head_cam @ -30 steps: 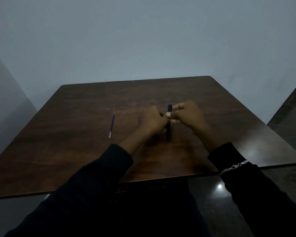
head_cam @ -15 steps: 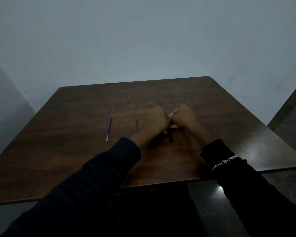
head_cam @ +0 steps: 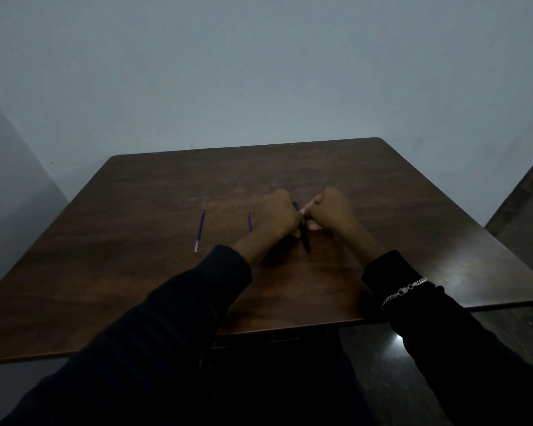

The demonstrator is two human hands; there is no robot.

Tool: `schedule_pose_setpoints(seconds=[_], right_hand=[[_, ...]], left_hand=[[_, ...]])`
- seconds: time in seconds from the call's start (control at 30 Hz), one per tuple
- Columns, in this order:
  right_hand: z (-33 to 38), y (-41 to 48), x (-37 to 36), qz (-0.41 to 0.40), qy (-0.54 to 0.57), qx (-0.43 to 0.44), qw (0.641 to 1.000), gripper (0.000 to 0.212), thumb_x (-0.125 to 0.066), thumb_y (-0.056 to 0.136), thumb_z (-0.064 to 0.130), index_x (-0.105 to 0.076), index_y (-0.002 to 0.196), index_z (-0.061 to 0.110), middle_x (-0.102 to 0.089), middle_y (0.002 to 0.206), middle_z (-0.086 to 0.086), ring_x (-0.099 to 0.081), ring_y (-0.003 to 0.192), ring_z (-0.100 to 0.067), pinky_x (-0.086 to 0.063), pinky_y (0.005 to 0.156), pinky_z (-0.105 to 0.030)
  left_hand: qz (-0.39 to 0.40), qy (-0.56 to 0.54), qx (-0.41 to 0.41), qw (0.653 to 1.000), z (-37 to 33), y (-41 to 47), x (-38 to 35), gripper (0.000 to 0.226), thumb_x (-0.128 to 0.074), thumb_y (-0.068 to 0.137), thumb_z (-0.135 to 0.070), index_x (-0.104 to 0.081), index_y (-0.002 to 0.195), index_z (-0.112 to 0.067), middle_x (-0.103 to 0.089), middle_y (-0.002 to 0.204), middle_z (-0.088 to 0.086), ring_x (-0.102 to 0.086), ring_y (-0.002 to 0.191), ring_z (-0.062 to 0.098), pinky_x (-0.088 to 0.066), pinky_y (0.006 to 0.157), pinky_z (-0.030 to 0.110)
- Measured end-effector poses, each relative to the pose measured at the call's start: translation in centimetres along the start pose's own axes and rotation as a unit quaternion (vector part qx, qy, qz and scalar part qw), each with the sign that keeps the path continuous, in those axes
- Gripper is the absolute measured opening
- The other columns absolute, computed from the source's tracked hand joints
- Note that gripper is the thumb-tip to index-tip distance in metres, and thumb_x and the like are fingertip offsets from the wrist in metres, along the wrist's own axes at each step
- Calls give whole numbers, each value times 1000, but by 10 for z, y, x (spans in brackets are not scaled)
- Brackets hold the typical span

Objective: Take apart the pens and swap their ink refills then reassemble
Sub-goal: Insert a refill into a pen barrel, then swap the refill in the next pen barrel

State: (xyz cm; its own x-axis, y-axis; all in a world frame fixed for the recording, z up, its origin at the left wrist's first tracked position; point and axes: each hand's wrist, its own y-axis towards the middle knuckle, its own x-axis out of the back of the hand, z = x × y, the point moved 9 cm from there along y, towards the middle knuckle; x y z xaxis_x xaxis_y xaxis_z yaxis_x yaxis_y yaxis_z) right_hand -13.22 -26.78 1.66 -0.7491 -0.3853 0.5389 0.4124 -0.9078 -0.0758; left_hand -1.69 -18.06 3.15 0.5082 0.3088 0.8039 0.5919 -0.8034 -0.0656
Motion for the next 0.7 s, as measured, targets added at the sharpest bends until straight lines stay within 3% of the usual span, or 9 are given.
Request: schedule_pose_setpoints(seconds=[0.1, 0.13, 0.23, 0.33, 0.4, 0.5, 0.57, 0.63, 0.7], right_hand=[[-1, 0, 0, 1, 8, -14, 1000, 19, -78, 87, 9, -77, 79, -9, -77, 77, -22, -78, 76, -35, -65, 73, -52], [-1, 0, 0, 3, 8, -19, 1000, 20, -78, 87, 11, -77, 79, -8, -77, 77, -21, -78, 77, -34, -65, 74, -51], [5, -5, 4, -5, -23, -5, 1000, 25, -79, 87, 15, -75, 74, -6, -77, 74, -19, -78, 74, -31, -65, 75, -47], [21, -13, 12, -45, -54, 50, 996, 29, -77, 88, 15, -73, 74, -10, -76, 72, -17, -76, 71, -31, -65, 73, -44], [35, -19, 10, -42, -65, 79, 994, 27, -77, 89, 16, -75, 73, -5, -75, 67, -10, -75, 64, -26, -66, 69, -39], [47, -25, -7, 11, -64, 65, 996, 19, -79, 88, 14, -76, 76, -1, -75, 65, -12, -75, 57, -19, -65, 59, -33], [50, -26, -20, 42, -80, 44, 995, 16, -79, 87, 9, -74, 79, -5, -75, 69, -17, -76, 57, -21, -66, 58, -36], [52, -29, -32, 59, -117, 25, 991, 15, -75, 89, 6, -70, 79, -4, -75, 72, -19, -75, 52, -19, -64, 50, -35], [54, -32, -40, 59, -144, 18, 988, 23, -71, 92, 9, -62, 72, 1, -69, 66, -17, -67, 39, -14, -53, 34, -24]], left_hand=[[16, -41, 17, 999, 3, -3, 4, 15, -78, 93, -19, -70, 89, -7, -77, 79, 7, -76, 70, 16, -62, 59, 33], [15, -55, 17, 998, 4, -4, 8, 14, -76, 95, -17, -70, 90, -5, -78, 85, 10, -78, 74, 18, -64, 63, 33], [-5, -78, 21, 997, 12, -8, 24, 14, -76, 95, -18, -69, 87, -7, -76, 79, 6, -77, 70, 13, -58, 51, 23], [-13, -105, 38, 994, 24, -8, 37, 13, -72, 97, -14, -74, 96, -2, -78, 84, 10, -79, 80, 18, -67, 79, 37], [-16, -108, 52, 993, 31, -10, 46, 14, -68, 100, -14, -73, 100, -1, -79, 93, 13, -79, 87, 20, -66, 86, 40], [8, -95, 55, 994, 34, -15, 49, 16, -67, 100, -13, -73, 104, 1, -78, 101, 15, -78, 96, 25, -64, 92, 43], [28, -68, 62, 995, 33, -19, 47, 18, -68, 99, -12, -73, 107, 3, -78, 105, 16, -76, 99, 24, -62, 94, 39], [31, -65, 70, 995, 32, -21, 48, 19, -64, 101, -11, -72, 107, 5, -77, 109, 19, -73, 91, 23, -61, 86, 35], [43, -88, 84, 992, 30, -22, 46, 20, -60, 103, -9, -70, 109, 7, -77, 100, 20, -70, 81, 25, -61, 81, 37]])
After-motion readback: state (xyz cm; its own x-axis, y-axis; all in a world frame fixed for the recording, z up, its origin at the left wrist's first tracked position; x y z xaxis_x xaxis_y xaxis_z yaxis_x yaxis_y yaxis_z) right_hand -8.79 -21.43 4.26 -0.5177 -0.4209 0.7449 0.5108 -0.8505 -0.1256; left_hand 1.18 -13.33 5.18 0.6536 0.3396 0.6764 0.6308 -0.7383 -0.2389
